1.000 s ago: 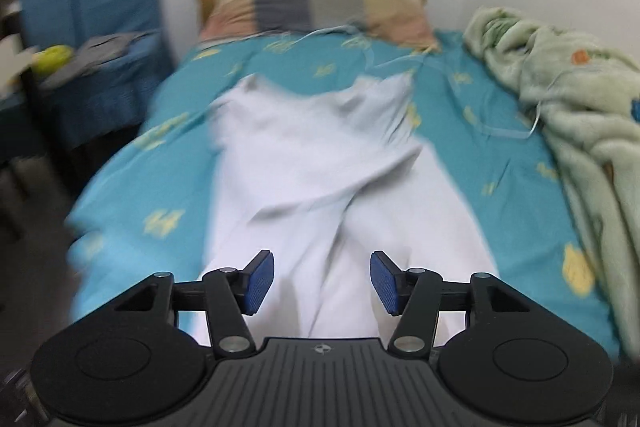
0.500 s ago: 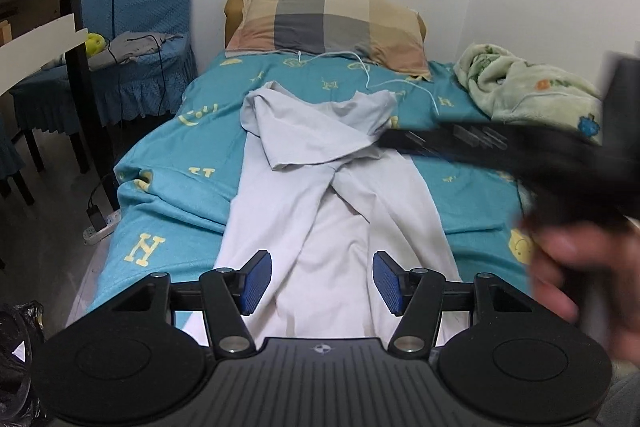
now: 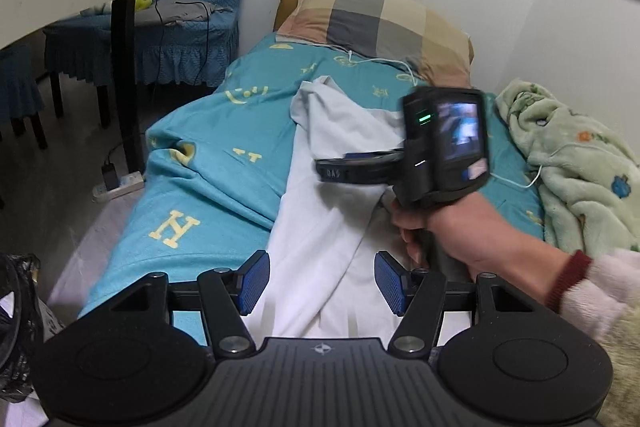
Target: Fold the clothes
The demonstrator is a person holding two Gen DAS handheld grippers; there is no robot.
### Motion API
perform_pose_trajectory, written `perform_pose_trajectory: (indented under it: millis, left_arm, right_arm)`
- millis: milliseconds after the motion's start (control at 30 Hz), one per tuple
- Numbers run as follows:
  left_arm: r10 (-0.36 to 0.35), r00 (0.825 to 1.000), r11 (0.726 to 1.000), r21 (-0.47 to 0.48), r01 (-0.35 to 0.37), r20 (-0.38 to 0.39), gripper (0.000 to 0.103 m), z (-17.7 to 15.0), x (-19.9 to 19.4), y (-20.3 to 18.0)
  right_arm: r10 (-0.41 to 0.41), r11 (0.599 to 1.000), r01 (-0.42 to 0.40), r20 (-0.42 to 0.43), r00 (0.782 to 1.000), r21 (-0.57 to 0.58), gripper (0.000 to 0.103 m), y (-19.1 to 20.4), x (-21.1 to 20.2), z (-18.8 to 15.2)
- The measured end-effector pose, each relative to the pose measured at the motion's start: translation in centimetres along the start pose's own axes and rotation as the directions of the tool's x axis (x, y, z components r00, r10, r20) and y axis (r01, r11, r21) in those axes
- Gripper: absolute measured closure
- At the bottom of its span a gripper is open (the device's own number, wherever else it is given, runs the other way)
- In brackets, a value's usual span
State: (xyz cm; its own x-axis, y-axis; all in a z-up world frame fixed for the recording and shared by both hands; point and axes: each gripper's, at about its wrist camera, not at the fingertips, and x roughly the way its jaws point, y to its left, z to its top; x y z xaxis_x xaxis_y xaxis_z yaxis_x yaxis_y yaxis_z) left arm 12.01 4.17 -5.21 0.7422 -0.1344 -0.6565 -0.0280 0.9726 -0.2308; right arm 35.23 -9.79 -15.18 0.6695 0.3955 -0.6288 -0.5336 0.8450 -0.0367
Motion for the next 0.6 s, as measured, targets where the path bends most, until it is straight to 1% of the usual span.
perform_pose_trajectory:
  millis: [67, 100, 167, 233, 300, 367, 400, 467, 500, 600]
  left_arm:
    - [-0.013, 1.0, 1.0, -0.009, 0.013, 0.007, 0.042, -0.1, -0.3, 0.0]
    - [-0.019, 1.0, 1.0, -0.011, 0.02, 0.01, 0.042, -0.2, -0.5, 0.0]
    - [-0.029, 1.0, 0.999, -0.013, 0.029, 0.009, 0.042, -0.3, -0.6, -0.1]
    - [-0.038, 0.999, 0.999, -0.013, 0.038, 0.005, 0.042, -0.3, -0.5, -0.2]
    - [-0.04, 0.999, 0.999, -0.006, 0.04, 0.002, 0.042, -0.3, -0.2, -0.4]
    - [-0.035, 0.999, 0.999, 0.002, 0.035, -0.007, 0.041, -0.3, 0.4, -0.6]
    - [-0.033, 0.999, 0.999, 0.006, 0.033, -0.015, 0.041, -0.3, 0.8, -0.7]
    - [-0.028, 0.999, 1.0, 0.011, 0.028, -0.033, 0.041, -0.5, 1.6, -0.7]
    - [-0.025, 0.999, 1.0, 0.011, 0.026, -0.042, 0.041, -0.5, 2.0, -0.7]
    - [-0.013, 0.998, 1.0, 0.012, 0.014, -0.063, 0.041, -0.6, 3.0, -0.7]
  right_arm:
    - [-0.03, 0.999, 0.029, 0.046, 0.999, 0.016, 0.097, -1.0, -0.5, 0.9]
    - [-0.047, 0.998, 0.043, 0.085, 0.995, 0.048, 0.097, -2.0, -1.1, 1.7]
    - [-0.096, 0.986, 0.074, 0.145, 0.985, 0.147, 0.097, -4.8, -2.0, 3.3]
    - [-0.159, 0.959, 0.108, 0.18, 0.971, 0.261, 0.097, -8.1, -2.5, 4.8]
    - [-0.237, 0.912, 0.161, 0.163, 0.958, 0.378, 0.097, -11.9, -2.0, 5.3]
    - [-0.294, 0.85, 0.205, 0.115, 0.949, 0.485, 0.097, -15.7, -1.0, 4.7]
    - [-0.3, 0.826, 0.212, 0.087, 0.95, 0.523, 0.097, -17.2, -0.2, 3.9]
    - [-0.287, 0.792, 0.216, 0.037, 0.957, 0.572, 0.097, -19.5, 1.5, 1.9]
    - [-0.278, 0.782, 0.214, 0.02, 0.96, 0.585, 0.097, -20.2, 2.2, 1.1]
    - [-0.25, 0.781, 0.195, 0.011, 0.968, 0.593, 0.096, -20.4, 3.9, -0.8]
